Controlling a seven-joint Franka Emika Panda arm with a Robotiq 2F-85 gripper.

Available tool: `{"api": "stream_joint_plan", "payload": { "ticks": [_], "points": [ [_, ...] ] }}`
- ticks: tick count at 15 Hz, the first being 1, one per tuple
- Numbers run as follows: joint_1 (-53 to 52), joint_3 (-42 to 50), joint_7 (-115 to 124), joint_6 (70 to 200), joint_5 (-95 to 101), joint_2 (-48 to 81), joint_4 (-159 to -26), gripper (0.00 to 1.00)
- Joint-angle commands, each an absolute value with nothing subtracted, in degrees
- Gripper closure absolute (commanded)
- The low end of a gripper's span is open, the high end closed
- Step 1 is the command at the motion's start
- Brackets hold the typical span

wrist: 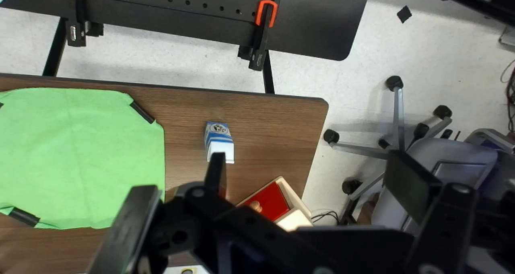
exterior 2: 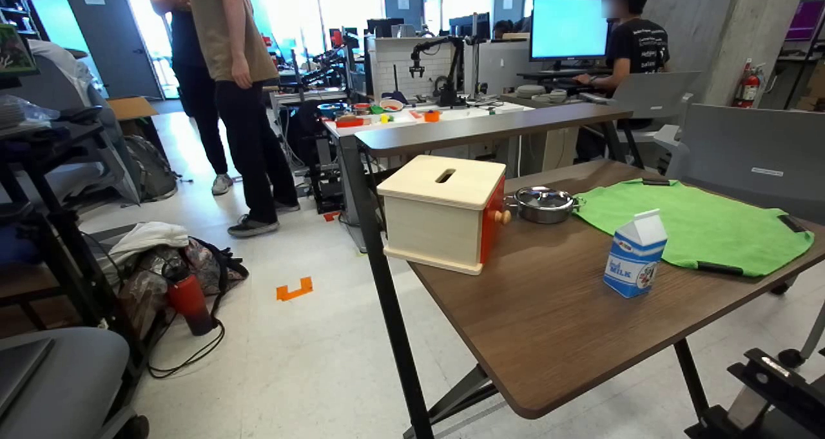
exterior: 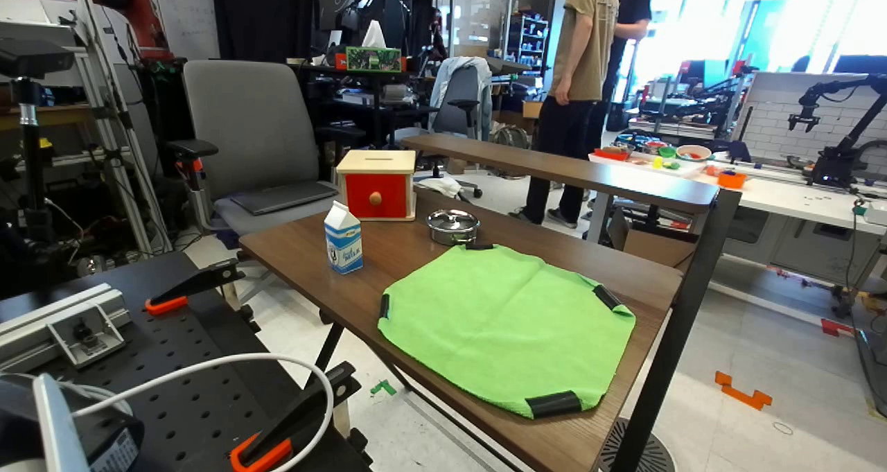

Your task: Fold the towel into a triangle once from left to right.

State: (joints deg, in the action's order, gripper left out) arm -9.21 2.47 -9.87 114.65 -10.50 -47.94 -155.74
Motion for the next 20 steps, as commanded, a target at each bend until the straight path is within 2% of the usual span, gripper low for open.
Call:
{"api": "stream_joint_plan", "payload": {
  "ticks": [1, 5, 20],
  "points": [
    [-8.76, 1.37, -15.4, 117.67, -5.98, -46.6, -158.35, 0.0],
    [-8.36, 2.21, -22.8, 122.98, 3.8, -39.68, -158.38, 0.0],
    [2.5, 4.9, -31.8, 166.39, 29.27, 1.17, -159.73, 0.0]
  ]
}}
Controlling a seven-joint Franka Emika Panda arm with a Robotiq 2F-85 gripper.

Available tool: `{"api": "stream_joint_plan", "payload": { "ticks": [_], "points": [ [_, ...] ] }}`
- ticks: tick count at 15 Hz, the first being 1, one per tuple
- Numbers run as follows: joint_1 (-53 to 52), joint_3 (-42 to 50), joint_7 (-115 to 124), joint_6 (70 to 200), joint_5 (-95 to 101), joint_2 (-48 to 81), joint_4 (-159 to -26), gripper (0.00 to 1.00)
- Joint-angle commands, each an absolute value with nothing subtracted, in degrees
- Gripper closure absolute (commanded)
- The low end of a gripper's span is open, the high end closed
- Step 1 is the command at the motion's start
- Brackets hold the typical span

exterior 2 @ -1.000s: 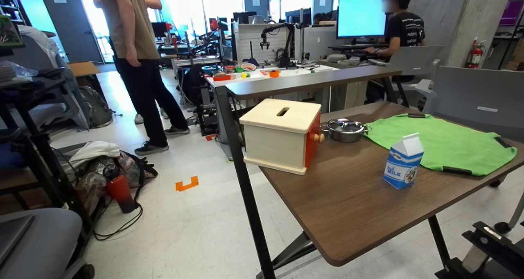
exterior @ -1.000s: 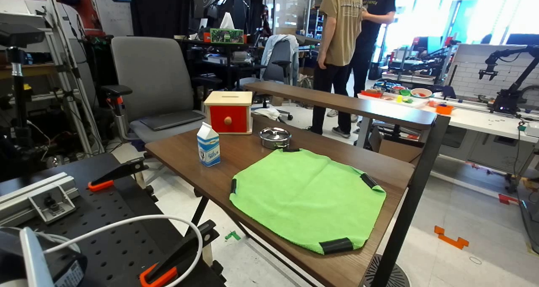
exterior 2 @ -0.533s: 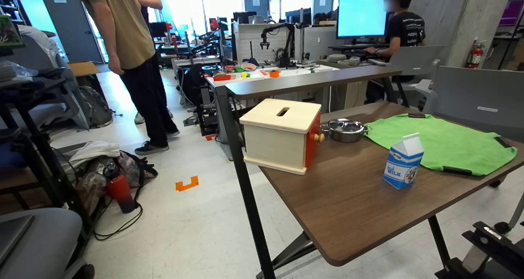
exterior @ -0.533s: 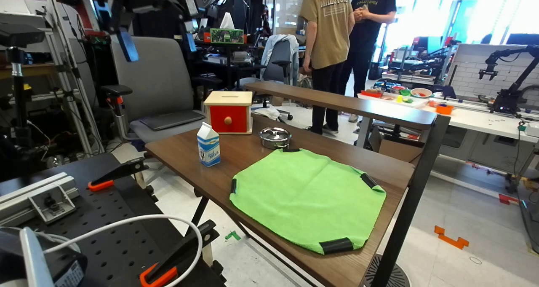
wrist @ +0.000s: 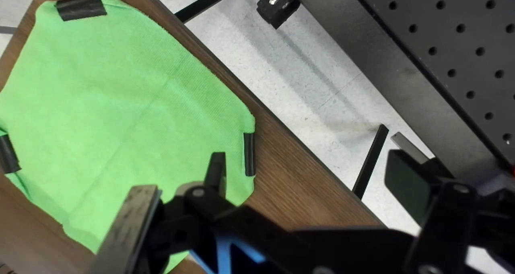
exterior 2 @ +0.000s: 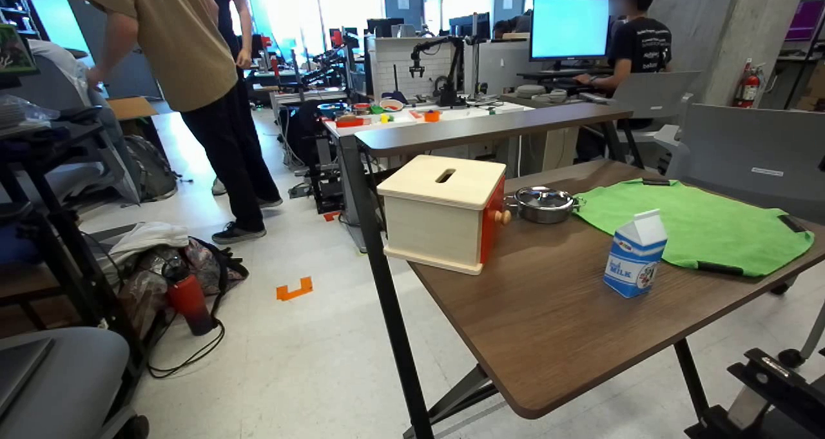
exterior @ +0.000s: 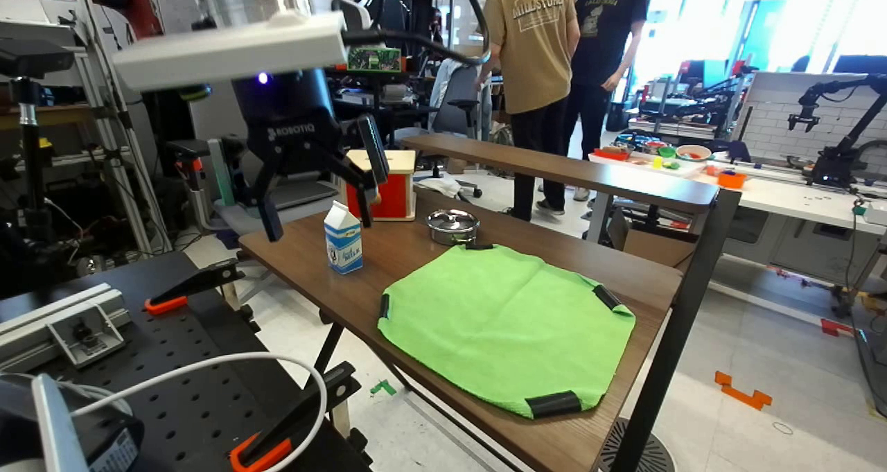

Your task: Fold the towel into a triangle once from left to right.

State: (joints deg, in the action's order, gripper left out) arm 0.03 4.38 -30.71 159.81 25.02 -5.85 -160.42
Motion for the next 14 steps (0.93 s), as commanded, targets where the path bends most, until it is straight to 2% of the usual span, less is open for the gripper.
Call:
{"api": "stream_joint_plan", "payload": {
  "ticks": [1, 8, 14],
  "points": [
    [3.24, 5.03, -31.31, 167.83, 31.17, 3.65, -159.0, 0.0],
    [4.01, 5.33, -32.01, 174.34, 29.83, 18.43, -152.35, 0.0],
    [8.79, -0.24, -33.17, 174.59, 25.13, 25.59, -145.19, 0.0]
  ]
}}
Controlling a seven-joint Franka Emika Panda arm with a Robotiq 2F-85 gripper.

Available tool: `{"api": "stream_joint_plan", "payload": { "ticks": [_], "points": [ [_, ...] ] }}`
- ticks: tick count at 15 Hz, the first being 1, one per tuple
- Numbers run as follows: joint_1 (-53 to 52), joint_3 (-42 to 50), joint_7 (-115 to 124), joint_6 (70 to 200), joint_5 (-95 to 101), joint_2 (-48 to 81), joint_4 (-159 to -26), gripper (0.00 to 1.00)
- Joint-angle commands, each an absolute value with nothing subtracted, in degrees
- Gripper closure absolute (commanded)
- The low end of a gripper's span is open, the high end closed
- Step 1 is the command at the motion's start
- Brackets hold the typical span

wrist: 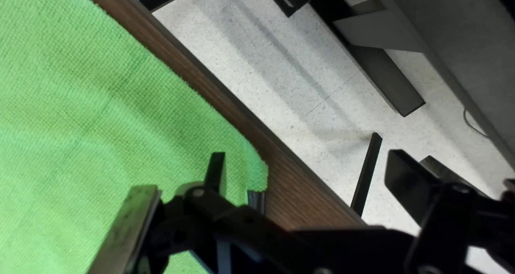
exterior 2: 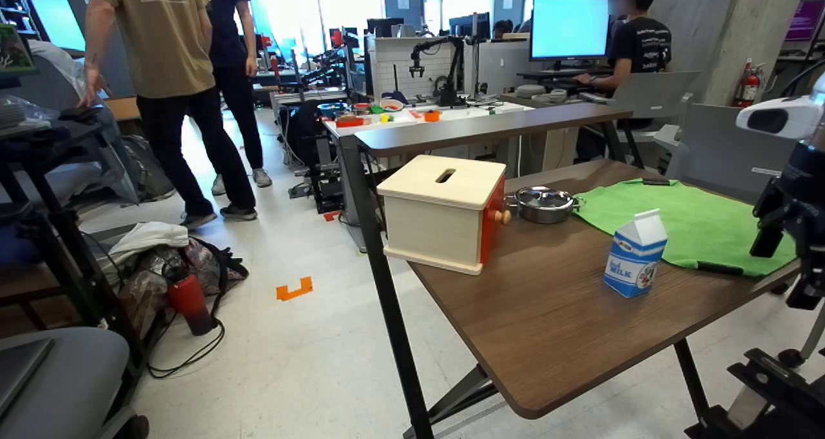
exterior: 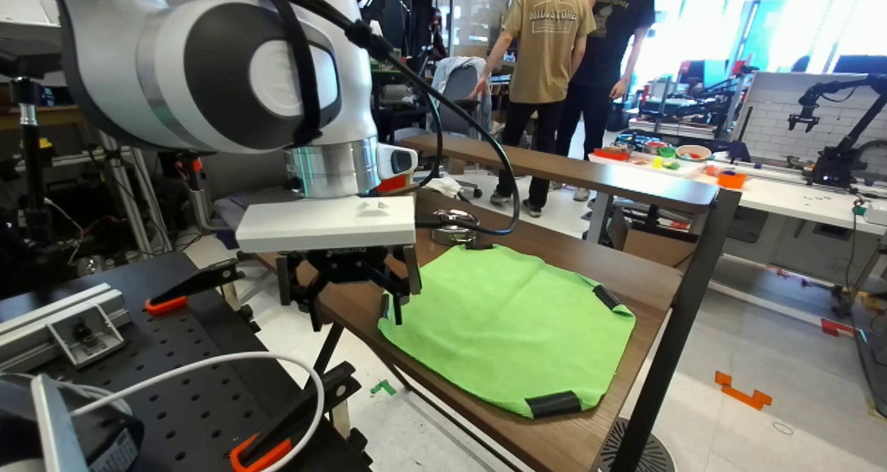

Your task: Fold the towel into a triangle once from left to right.

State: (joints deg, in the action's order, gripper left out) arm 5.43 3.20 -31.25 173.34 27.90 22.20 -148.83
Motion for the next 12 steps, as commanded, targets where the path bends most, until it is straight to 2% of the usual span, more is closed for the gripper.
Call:
{"api": "stream_joint_plan", "payload": {
  "ticks": [1, 8, 9, 10, 12],
  "points": [
    [9.67, -1.4, -33.43, 174.28, 24.24, 26.41, -143.97, 0.0],
    [11.81, -5.74, -33.89, 173.62, 21.91, 30.11, -138.44, 0.02],
    [11.75, -5.83, -33.86, 173.63, 21.99, 30.5, -137.95, 0.26],
    [11.76, -5.96, -33.83, 173.63, 22.0, 30.85, -137.58, 0.27],
    [11.69, -5.97, -33.78, 173.52, 22.1, 31.08, -137.29, 0.42]
  ]
}}
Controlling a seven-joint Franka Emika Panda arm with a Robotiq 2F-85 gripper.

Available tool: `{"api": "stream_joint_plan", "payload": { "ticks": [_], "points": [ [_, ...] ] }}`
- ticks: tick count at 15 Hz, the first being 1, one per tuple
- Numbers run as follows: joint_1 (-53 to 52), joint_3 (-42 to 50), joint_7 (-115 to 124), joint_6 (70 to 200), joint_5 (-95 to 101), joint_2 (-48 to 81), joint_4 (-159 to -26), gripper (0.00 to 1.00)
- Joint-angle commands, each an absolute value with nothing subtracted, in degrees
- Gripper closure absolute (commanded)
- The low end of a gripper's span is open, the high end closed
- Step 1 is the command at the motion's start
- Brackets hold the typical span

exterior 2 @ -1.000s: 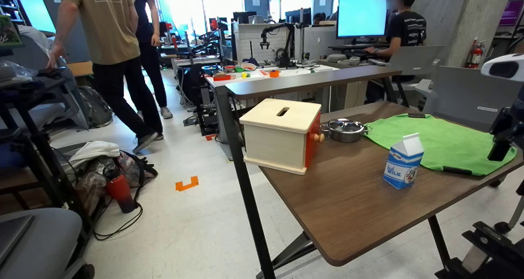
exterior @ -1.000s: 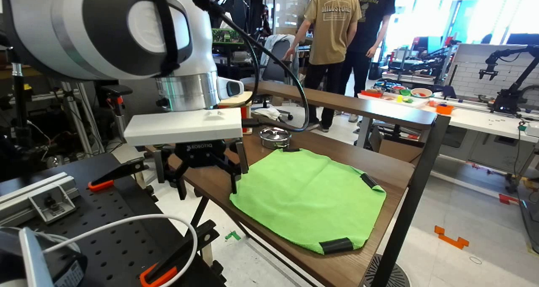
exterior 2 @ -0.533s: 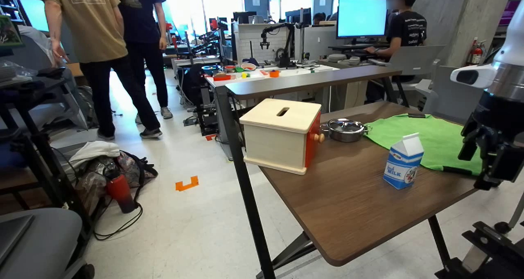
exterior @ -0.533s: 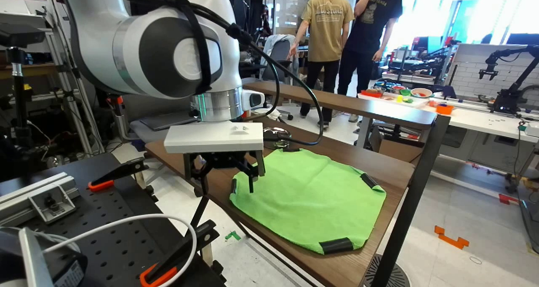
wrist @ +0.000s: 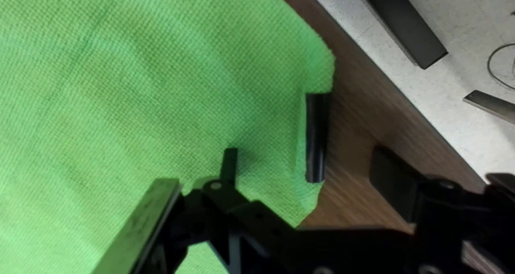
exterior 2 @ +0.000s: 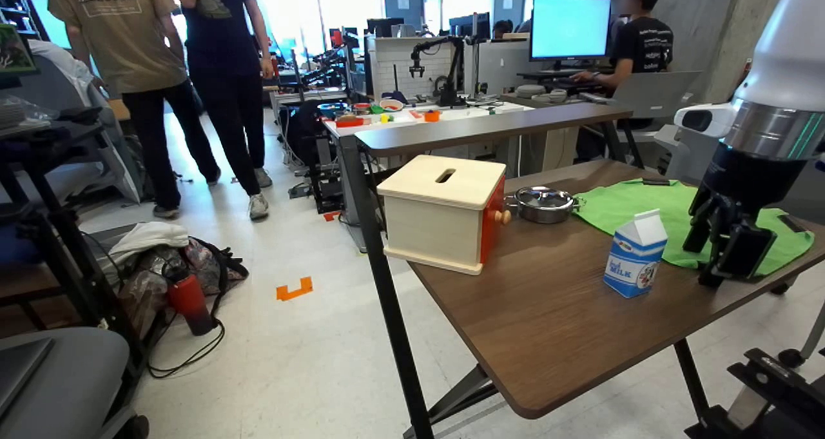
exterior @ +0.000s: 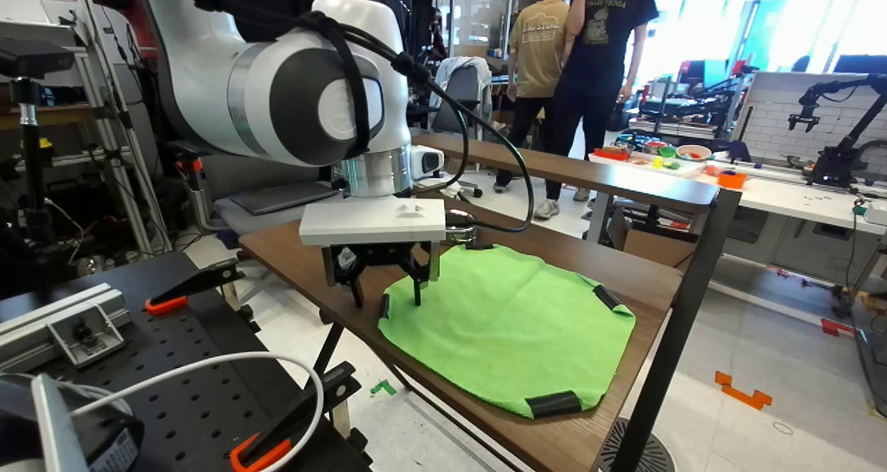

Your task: Fold the towel into a triangle once from left to right.

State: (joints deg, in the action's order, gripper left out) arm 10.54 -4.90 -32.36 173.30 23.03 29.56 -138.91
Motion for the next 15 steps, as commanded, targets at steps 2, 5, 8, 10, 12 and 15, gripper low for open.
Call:
{"api": "stream_joint_plan", "payload": {
  "ticks": [2, 5, 8, 10, 12, 15],
  "points": [
    [11.62, -5.91, -33.73, 173.47, 22.15, 31.02, -137.24, 0.57],
    [11.42, -5.51, -33.47, 173.42, 22.24, 30.65, -137.03, 0.8],
    [11.31, -5.24, -33.22, 173.42, 22.24, 30.12, -137.25, 0.99],
    [11.3, -5.19, -33.03, 173.41, 22.18, 29.43, -137.78, 1.0],
    [11.09, -4.98, -32.54, 172.85, 22.05, 28.19, -138.47, 0.97],
    [12.83, -6.48, -32.44, 171.37, 20.65, 25.07, -140.05, 0.97]
  ]
}}
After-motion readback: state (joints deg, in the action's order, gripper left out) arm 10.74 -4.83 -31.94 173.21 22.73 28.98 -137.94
